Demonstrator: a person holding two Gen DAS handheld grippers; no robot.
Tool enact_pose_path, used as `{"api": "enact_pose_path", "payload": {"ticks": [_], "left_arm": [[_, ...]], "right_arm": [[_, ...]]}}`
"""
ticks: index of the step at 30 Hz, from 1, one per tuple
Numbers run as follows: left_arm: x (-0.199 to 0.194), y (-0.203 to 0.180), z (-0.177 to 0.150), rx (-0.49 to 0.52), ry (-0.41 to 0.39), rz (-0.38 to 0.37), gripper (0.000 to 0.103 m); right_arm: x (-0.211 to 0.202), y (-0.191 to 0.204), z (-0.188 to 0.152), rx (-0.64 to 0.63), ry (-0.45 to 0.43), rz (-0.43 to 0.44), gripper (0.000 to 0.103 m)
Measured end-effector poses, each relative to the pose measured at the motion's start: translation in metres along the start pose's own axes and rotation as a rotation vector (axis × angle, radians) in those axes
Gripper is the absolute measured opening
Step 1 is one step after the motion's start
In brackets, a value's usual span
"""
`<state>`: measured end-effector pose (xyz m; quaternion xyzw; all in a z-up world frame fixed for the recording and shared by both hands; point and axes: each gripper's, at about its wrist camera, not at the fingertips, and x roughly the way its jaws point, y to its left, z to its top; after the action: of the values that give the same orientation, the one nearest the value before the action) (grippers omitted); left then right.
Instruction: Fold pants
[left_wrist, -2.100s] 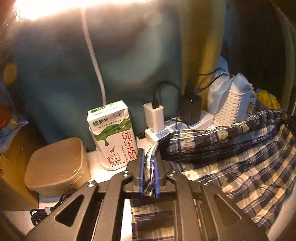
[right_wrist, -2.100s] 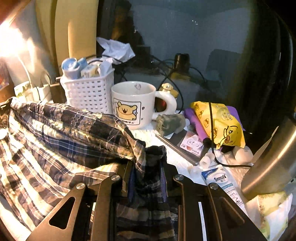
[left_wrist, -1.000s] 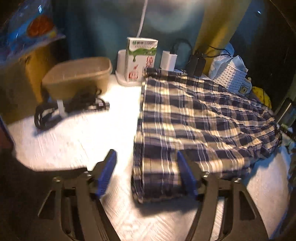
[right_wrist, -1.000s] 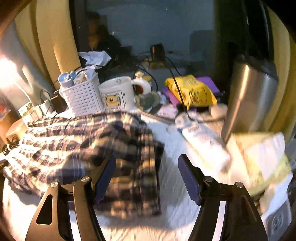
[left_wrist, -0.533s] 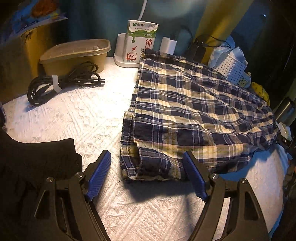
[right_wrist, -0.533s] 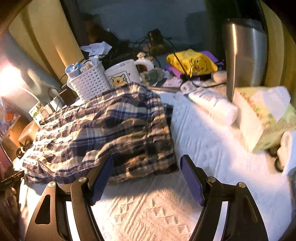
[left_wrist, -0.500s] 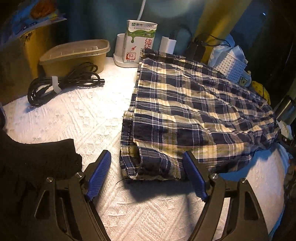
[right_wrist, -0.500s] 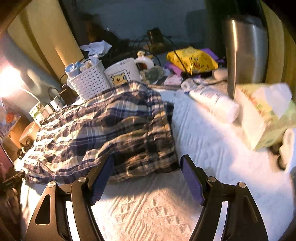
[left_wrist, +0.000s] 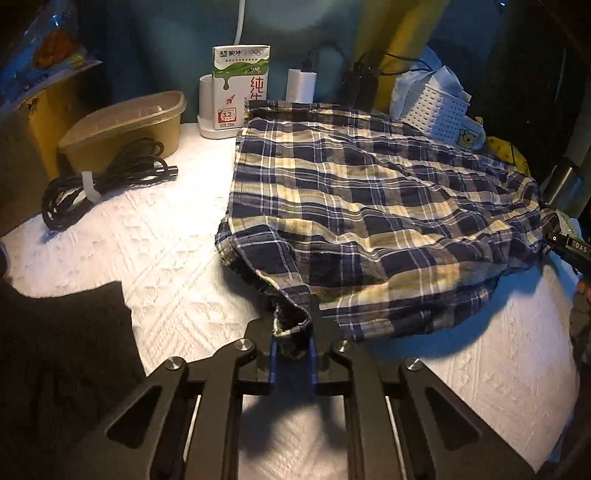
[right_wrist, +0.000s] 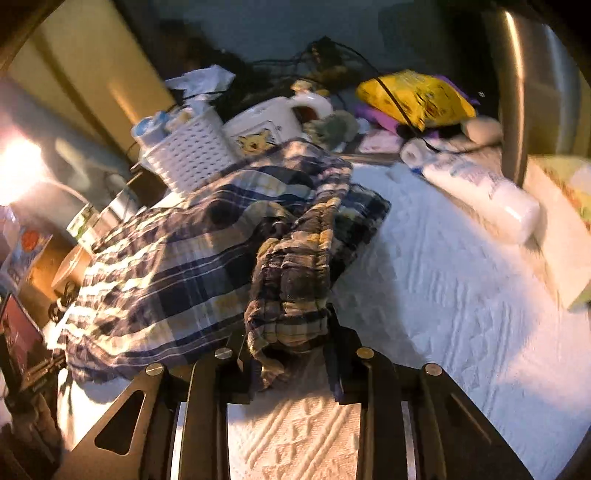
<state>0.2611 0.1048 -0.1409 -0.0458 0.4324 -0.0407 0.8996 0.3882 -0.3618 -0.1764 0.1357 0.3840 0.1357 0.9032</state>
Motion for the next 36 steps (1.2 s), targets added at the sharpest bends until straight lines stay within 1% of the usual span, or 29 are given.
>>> {"api": "enact_pose_path", "payload": {"ticks": [4, 8, 10, 13, 17, 21, 25, 28, 29, 30, 31, 32, 33, 36], "left_arm": [[-0.018, -0.001, -0.008, -0.012, -0.007, -0.014, 0.009], [-0.038, -0.003, -0.018, -0.029, -0.003, -0.06, 0.009], [-0.048, -0.007, -0.023, -0.026, -0.01, -0.07, 0.009], [-0.07, -0.015, -0.032, -0.016, -0.017, -0.086, 0.009], [-0.087, -0.023, -0.051, -0.005, -0.003, -0.095, 0.009], [-0.087, -0.025, -0.071, -0.018, 0.03, -0.086, 0.009], [-0.081, -0.021, -0.093, -0.042, 0.068, -0.071, 0.009], [-0.083, -0.017, -0.1, -0.038, 0.073, -0.044, 0.009], [-0.085, -0.014, -0.1, -0.045, 0.074, -0.043, 0.009], [-0.086, -0.01, -0.099, -0.051, 0.074, -0.039, 0.009], [-0.088, -0.008, -0.1, -0.054, 0.074, -0.033, 0.009], [-0.09, -0.004, -0.099, -0.056, 0.073, -0.024, 0.009], [-0.091, -0.002, -0.099, -0.056, 0.072, -0.018, 0.009], [-0.096, 0.004, -0.096, -0.062, 0.064, 0.008, 0.009]], "right_arm": [[-0.019, -0.002, -0.003, -0.035, -0.03, -0.035, 0.027], [-0.045, -0.001, -0.008, -0.091, -0.053, -0.063, 0.027], [-0.059, -0.001, -0.012, -0.117, -0.069, -0.077, 0.027], [-0.079, -0.001, -0.017, -0.124, -0.084, -0.08, 0.027], [-0.105, 0.001, -0.029, -0.141, -0.096, -0.095, 0.027], [-0.117, -0.004, -0.05, -0.135, -0.075, -0.105, 0.027], [-0.112, -0.015, -0.072, -0.102, -0.031, -0.119, 0.027], [-0.106, -0.014, -0.082, -0.124, -0.007, -0.16, 0.028], [-0.105, -0.013, -0.084, -0.134, -0.002, -0.172, 0.03], [-0.105, -0.014, -0.086, -0.137, 0.001, -0.18, 0.037], [-0.106, -0.014, -0.085, -0.138, -0.001, -0.202, 0.047], [-0.109, -0.015, -0.085, -0.141, -0.011, -0.227, 0.052], [-0.112, -0.016, -0.084, -0.142, -0.023, -0.243, 0.061], [-0.132, -0.023, -0.078, -0.126, -0.075, -0.278, 0.062]]}}
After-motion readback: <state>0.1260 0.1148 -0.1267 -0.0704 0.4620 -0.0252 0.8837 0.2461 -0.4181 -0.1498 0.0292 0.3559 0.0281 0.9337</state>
